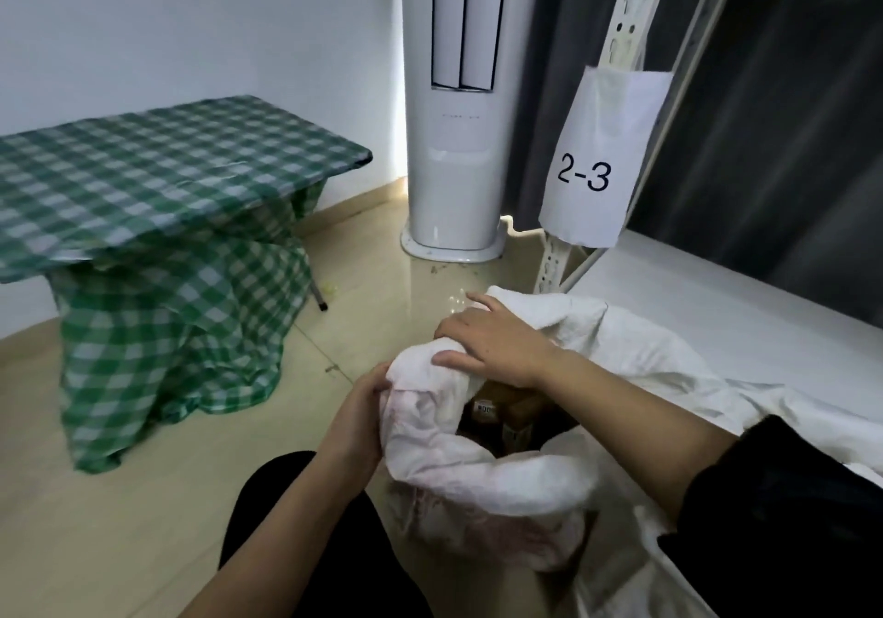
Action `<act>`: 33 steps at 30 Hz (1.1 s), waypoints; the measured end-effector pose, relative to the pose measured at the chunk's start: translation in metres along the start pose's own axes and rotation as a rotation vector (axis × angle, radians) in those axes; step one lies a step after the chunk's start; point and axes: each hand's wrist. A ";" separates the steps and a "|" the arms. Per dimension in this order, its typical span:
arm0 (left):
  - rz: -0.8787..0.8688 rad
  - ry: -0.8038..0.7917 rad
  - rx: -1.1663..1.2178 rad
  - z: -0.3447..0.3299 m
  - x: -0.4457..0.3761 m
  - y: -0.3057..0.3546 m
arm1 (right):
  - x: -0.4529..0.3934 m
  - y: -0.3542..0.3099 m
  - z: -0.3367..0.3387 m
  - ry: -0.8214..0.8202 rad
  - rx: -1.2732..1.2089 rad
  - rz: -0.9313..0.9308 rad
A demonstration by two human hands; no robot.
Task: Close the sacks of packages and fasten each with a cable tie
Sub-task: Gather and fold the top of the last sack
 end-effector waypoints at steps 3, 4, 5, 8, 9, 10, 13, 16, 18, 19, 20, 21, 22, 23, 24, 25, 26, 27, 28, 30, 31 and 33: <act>-0.154 0.193 -0.528 -0.004 -0.005 -0.009 | -0.011 -0.007 -0.010 0.028 -0.155 -0.113; -0.265 0.260 -0.832 -0.007 -0.004 -0.012 | -0.013 -0.011 -0.012 0.058 -0.210 -0.159; -0.409 0.307 -1.078 -0.007 -0.005 -0.017 | -0.016 -0.014 -0.014 0.086 -0.287 -0.219; -0.605 0.352 -1.206 -0.008 -0.011 -0.016 | -0.024 -0.020 -0.019 0.143 -0.659 -0.358; -0.578 0.369 -1.127 -0.005 -0.014 -0.015 | -0.025 -0.020 -0.020 0.133 -0.754 -0.348; -0.502 0.367 -1.010 0.001 -0.021 -0.015 | -0.024 -0.017 -0.021 0.104 -0.790 -0.317; -0.310 0.275 -0.508 0.003 -0.024 -0.004 | -0.015 0.003 -0.019 -0.045 -0.567 -0.191; 0.031 0.252 0.001 -0.003 -0.020 0.006 | -0.008 0.018 -0.016 -0.116 -0.496 -0.236; 0.142 0.264 0.147 -0.001 -0.021 0.009 | -0.011 0.018 -0.018 -0.075 -0.584 -0.274; 0.104 0.278 0.068 0.001 -0.023 0.008 | -0.015 0.015 -0.019 -0.039 -0.604 -0.292; 0.012 0.305 -0.169 0.004 -0.028 0.005 | -0.020 0.012 -0.021 -0.005 -0.626 -0.308; -0.127 0.336 -0.491 0.006 -0.031 0.001 | -0.025 0.009 -0.022 0.018 -0.647 -0.325; -0.268 0.373 -0.809 0.008 -0.033 -0.005 | -0.030 0.006 -0.022 0.024 -0.662 -0.340; -0.383 0.399 -1.071 0.010 -0.035 -0.010 | -0.035 0.003 -0.023 0.019 -0.680 -0.351; -0.490 0.398 -1.242 0.010 -0.038 -0.012 | -0.040 -0.001 -0.023 0.015 -0.713 -0.356; -0.597 0.359 -1.374 0.009 -0.043 -0.015 | -0.044 -0.003 -0.024 0.024 -0.774 -0.365; -0.685 0.326 -1.463 0.008 -0.048 -0.016 | -0.047 -0.006 -0.024 0.044 -0.858 -0.380; -0.728 0.304 -1.492 0.010 -0.056 -0.015 | -0.050 -0.006 -0.024 0.073 -0.943 -0.398; -0.754 0.305 -1.501 0.010 -0.062 -0.013 | -0.050 -0.005 -0.025 0.104 -1.028 -0.410; -0.758 0.239 -1.454 0.009 -0.069 -0.008 | -0.046 0.000 -0.025 0.131 -1.120 -0.407; -0.738 0.213 -1.384 0.008 -0.070 -0.006 | -0.041 0.005 -0.024 0.117 -1.079 -0.376; -0.670 0.178 -1.190 0.010 -0.071 -0.006 | -0.029 0.020 -0.022 0.014 -0.743 -0.315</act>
Point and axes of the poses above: each hand's wrist, its own x-axis away from the middle knuckle, its own z-axis out of the back of the hand, y = z × x, and after that the axes turned 1 degree about -y, right-handed
